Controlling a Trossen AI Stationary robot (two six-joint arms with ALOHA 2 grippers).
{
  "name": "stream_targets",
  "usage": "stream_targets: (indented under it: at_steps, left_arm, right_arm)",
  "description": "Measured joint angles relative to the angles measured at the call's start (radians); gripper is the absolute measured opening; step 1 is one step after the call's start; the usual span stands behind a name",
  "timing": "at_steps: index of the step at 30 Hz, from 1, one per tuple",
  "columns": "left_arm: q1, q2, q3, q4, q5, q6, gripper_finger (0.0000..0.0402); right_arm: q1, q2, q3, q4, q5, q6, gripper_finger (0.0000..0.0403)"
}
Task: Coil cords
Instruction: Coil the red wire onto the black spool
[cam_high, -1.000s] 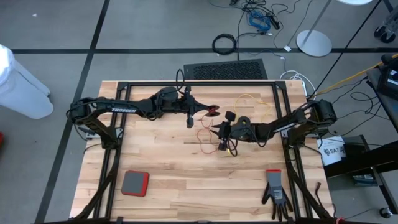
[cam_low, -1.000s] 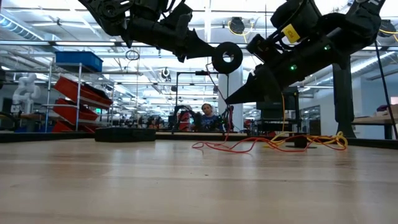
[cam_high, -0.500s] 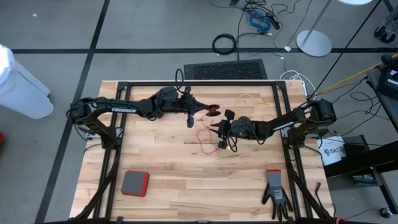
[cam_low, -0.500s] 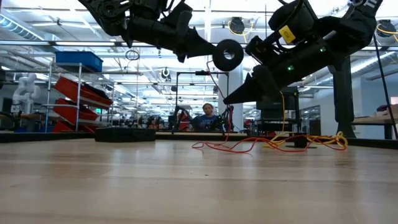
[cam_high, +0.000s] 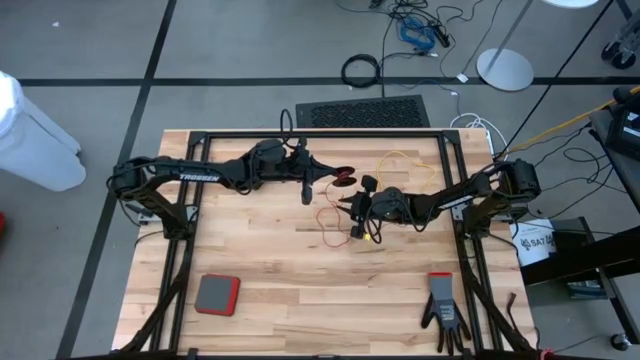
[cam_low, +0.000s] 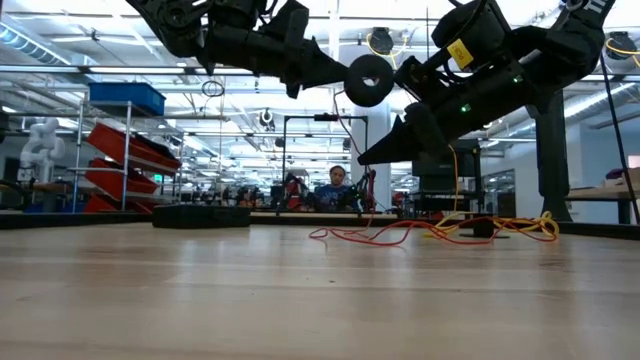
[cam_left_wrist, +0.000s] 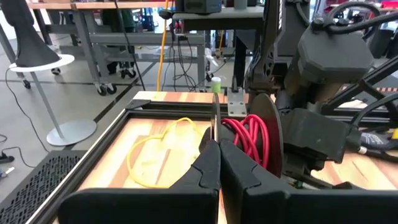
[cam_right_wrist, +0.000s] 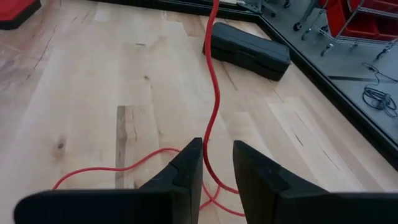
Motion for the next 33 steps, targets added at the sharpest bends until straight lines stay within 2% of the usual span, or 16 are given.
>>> stream_targets:
  at_steps: [7,20,26,33]
  left_arm:
    - [-0.010,0.000,0.000,0.021,0.000,-0.003,0.0000]
    - [-0.028,0.000,0.000,0.059,0.000,-0.029,0.0000]
    - [-0.028,0.000,0.000,0.058,0.006,-0.028,0.0000]
    - [-0.025,0.000,0.000,-0.027,0.064,0.010,0.0000]
  right_arm:
    - [-0.006,0.000,0.000,0.014,0.000,-0.008,0.0069]
    - [-0.014,0.001,0.000,0.027,-0.004,-0.022,0.0006]
    - [-0.033,0.033,0.001,0.027,0.007,0.009,0.0001]
    - [-0.052,0.053,0.001,-0.016,0.133,0.099,0.0000]
